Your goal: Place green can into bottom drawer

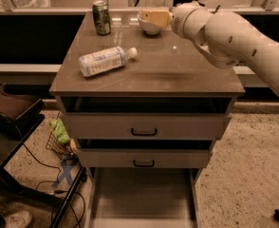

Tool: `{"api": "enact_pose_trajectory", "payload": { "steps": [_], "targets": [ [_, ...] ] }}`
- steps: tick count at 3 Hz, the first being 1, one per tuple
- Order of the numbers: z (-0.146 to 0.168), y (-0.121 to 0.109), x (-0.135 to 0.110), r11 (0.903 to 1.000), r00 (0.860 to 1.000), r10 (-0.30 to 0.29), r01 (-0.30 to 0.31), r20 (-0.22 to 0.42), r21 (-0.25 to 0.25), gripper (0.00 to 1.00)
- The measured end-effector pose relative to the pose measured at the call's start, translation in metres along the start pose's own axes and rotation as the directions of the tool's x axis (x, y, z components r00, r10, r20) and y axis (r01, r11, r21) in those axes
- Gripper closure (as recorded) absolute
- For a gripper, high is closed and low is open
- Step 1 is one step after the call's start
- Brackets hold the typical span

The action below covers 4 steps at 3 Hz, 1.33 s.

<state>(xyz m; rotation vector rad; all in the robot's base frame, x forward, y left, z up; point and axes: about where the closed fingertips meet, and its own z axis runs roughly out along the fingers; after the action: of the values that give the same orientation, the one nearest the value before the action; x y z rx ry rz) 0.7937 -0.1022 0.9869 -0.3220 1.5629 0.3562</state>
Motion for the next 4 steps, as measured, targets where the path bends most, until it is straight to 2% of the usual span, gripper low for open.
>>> {"api": "enact_pose_trajectory", "payload": {
  "steps": [1, 2, 3, 4],
  "targets": [
    [0.0, 0.0, 0.0, 1.0, 1.0, 0.0, 0.0, 0.0, 0.0, 0.0],
    [0.035, 0.016, 0.004, 0.9976, 0.998, -0.062, 0.061, -0.03, -0.032, 0.0],
    [0.083, 0.043, 0.006, 0.986, 0.988, -0.142, 0.136, -0.06, -0.097, 0.0],
    [0.124, 0.059, 0.018, 0.9728, 0.977, -0.188, 0.171, -0.102, -0.156, 0.0]
  ]
}}
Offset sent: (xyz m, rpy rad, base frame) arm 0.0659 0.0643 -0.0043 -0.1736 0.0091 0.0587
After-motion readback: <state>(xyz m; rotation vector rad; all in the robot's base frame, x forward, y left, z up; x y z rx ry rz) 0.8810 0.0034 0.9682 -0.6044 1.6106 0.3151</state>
